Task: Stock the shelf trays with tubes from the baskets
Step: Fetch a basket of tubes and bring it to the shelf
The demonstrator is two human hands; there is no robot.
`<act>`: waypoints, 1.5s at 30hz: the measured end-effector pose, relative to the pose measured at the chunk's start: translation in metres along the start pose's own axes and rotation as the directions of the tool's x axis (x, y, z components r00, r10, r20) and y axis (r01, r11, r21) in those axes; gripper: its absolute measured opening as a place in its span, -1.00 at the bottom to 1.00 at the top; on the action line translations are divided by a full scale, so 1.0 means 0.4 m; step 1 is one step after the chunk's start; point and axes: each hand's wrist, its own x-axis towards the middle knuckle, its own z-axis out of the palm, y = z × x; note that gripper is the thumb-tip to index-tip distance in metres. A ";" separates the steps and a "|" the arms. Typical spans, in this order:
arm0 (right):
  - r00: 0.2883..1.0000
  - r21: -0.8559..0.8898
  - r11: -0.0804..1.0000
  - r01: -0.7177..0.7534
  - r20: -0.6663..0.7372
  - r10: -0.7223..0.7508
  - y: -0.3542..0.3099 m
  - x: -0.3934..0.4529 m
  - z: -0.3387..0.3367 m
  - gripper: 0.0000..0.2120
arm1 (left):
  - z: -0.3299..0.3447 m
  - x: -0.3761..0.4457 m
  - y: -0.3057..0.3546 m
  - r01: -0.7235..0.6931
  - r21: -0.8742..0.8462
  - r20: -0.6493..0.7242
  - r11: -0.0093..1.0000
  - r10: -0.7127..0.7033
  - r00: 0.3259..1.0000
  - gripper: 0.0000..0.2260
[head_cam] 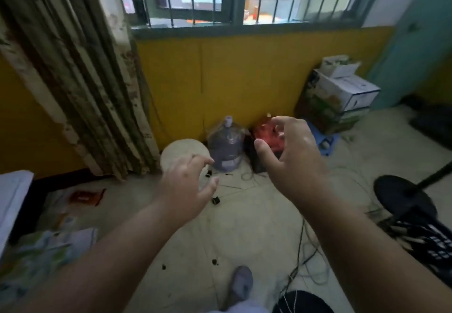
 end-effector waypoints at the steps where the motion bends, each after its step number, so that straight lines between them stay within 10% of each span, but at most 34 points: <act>1: 1.000 -0.009 1.000 -0.013 -0.023 0.013 0.048 0.050 0.001 -0.53 | 0.042 0.065 0.013 -0.029 -0.014 0.016 0.999 0.029 0.999 -0.68; 28: 0.894 -0.246 0.877 -0.412 -0.293 0.338 1.096 1.225 -0.229 -0.51 | 0.887 1.675 0.588 -0.498 -0.189 0.250 0.846 0.532 0.809 -0.63; 45: 0.985 -0.237 0.957 -0.168 -0.006 0.171 1.895 1.930 -0.375 -0.51 | 1.402 2.289 0.957 -0.192 -0.030 0.233 0.981 0.194 0.953 -0.61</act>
